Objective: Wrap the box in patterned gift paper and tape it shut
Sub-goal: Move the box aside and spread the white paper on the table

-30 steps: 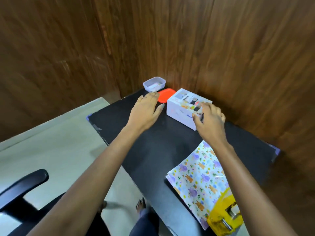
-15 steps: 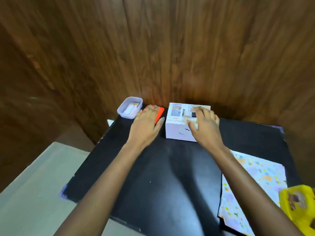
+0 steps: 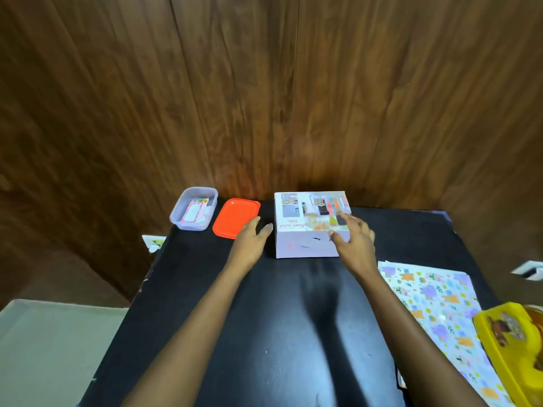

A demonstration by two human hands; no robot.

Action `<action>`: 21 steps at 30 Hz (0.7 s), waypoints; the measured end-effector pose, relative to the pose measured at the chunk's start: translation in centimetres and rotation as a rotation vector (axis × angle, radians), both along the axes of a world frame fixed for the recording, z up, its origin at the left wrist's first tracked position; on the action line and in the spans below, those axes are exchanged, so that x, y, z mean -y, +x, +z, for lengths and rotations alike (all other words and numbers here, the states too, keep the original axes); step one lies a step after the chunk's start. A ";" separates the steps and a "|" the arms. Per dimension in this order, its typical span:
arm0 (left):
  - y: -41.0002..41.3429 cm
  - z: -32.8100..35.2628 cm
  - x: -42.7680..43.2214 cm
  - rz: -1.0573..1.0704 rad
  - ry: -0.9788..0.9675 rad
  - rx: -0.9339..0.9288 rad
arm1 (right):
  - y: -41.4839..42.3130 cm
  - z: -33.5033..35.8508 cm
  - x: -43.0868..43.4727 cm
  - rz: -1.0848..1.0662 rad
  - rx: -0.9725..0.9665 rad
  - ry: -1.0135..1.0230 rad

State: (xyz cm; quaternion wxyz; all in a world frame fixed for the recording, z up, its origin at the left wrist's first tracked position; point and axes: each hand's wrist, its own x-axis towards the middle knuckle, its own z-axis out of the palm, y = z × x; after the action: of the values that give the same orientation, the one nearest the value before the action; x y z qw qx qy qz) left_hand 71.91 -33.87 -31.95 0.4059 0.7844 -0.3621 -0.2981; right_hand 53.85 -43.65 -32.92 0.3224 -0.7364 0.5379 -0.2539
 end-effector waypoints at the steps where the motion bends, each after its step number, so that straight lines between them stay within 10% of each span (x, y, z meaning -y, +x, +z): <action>1: 0.1 -0.4 0.4 0.027 -0.012 -0.096 | 0.0 -0.4 0.4 -0.039 0.042 0.042; 11: 0.2 -6.1 6.5 0.066 -0.167 -0.540 | 0.8 -5.8 7.1 -0.094 0.507 0.443; 21: -1.8 -4.8 1.6 -0.020 -0.363 -0.466 | -0.1 -4.4 2.5 -0.031 0.609 0.386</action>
State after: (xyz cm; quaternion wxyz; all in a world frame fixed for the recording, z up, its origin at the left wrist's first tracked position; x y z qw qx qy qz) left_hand 70.06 -35.45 -36.78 0.6088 0.6058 -0.3143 -0.4044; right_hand 53.76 -46.13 -37.29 0.5970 -0.5442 0.4663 -0.3605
